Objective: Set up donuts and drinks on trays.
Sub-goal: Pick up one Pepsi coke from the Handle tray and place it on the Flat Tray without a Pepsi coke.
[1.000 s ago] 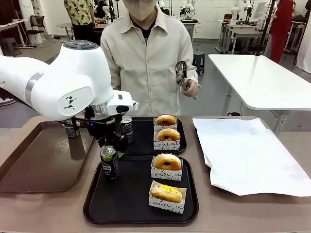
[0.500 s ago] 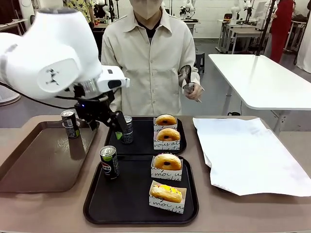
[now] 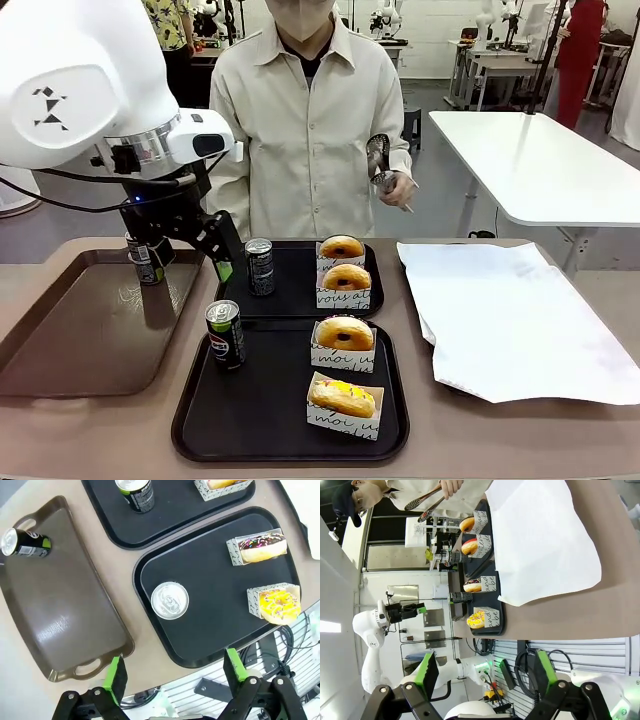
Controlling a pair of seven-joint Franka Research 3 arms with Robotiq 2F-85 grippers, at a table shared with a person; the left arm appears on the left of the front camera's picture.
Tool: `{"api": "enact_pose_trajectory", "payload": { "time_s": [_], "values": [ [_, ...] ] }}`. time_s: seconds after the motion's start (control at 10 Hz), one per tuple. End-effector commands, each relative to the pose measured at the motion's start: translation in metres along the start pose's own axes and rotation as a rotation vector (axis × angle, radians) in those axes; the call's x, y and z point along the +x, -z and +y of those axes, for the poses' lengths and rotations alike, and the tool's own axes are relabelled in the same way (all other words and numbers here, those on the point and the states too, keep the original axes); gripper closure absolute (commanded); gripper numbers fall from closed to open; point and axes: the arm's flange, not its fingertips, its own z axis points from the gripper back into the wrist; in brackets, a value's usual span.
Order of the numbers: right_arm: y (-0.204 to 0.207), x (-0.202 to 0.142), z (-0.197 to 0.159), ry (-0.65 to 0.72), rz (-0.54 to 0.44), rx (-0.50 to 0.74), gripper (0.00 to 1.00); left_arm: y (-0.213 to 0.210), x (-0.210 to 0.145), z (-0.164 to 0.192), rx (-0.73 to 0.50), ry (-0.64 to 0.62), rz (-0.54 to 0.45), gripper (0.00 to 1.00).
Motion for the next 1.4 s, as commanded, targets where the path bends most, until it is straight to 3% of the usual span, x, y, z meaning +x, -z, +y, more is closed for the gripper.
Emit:
{"api": "enact_pose_trajectory", "payload": {
  "time_s": [0.0, 0.5, 0.6, 0.8, 1.1, 1.3],
  "values": [
    [0.000, -0.001, 0.000, -0.019, -0.010, 0.027, 0.00, 0.007, 0.005, -0.001, 0.009, 0.011, -0.013, 0.00],
    [0.000, -0.001, 0.000, -0.019, -0.010, 0.027, 0.00, 0.006, 0.002, -0.002, 0.002, 0.006, 0.006, 0.00],
    [0.000, -0.001, 0.000, -0.019, -0.010, 0.027, 0.00, -0.020, 0.018, 0.029, -0.220, -0.127, -0.037, 0.00],
    [0.000, -0.001, 0.000, -0.019, -0.010, 0.027, 0.00, -0.044, 0.001, 0.106, -0.647, -0.423, -0.145, 0.00],
    [0.000, -0.001, 0.000, -0.019, -0.010, 0.027, 0.00, -0.039, -0.036, 0.203, -0.932, -0.708, -0.117, 0.00],
    [0.000, -0.001, 0.000, -0.019, -0.010, 0.027, 0.00, -0.036, -0.065, 0.268, -1.002, -0.781, -0.014, 0.00]
  ]
}}
